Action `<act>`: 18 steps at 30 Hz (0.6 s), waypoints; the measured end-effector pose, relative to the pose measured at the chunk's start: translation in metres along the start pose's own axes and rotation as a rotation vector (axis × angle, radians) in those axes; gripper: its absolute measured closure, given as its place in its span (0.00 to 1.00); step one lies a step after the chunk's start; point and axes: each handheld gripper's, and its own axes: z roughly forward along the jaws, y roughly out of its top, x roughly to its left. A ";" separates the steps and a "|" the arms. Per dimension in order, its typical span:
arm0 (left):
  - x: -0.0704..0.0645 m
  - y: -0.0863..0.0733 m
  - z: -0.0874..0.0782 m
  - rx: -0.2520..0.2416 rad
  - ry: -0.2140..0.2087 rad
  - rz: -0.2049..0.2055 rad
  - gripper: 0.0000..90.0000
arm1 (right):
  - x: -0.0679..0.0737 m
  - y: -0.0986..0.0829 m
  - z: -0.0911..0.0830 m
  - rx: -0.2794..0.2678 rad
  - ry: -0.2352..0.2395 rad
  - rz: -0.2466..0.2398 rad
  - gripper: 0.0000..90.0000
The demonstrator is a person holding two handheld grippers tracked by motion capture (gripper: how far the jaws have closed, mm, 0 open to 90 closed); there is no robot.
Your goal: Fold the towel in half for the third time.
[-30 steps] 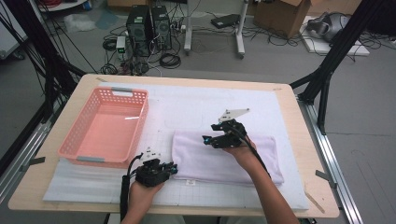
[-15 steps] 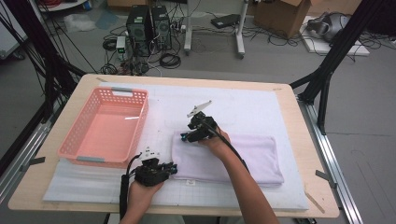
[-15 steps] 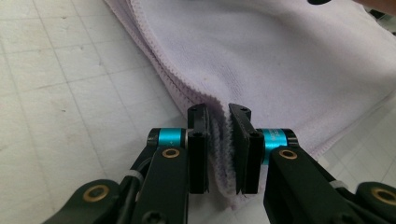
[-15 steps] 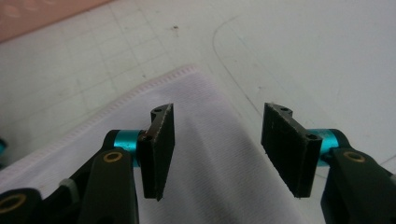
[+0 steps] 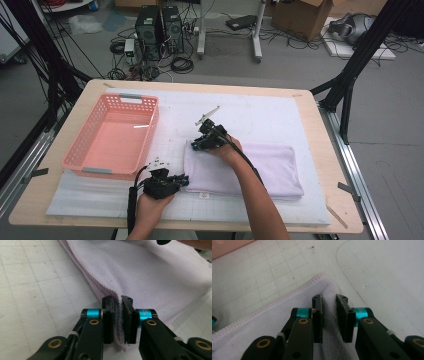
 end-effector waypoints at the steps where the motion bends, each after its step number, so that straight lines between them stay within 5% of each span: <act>1: -0.001 0.001 -0.003 -0.013 0.000 -0.005 0.92 | 0.002 0.001 0.000 -0.001 -0.010 -0.007 0.88; 7: -0.004 0.012 -0.023 -0.084 -0.016 0.004 0.94 | 0.008 0.006 -0.011 -0.088 -0.018 -0.015 0.89; 12: 0.001 0.023 -0.040 -0.199 -0.110 -0.043 0.94 | 0.011 0.016 -0.029 -0.208 0.008 -0.007 0.89; 18: -0.014 0.037 -0.036 -0.217 -0.155 -0.013 0.94 | 0.008 0.016 -0.048 -0.267 0.016 -0.004 0.89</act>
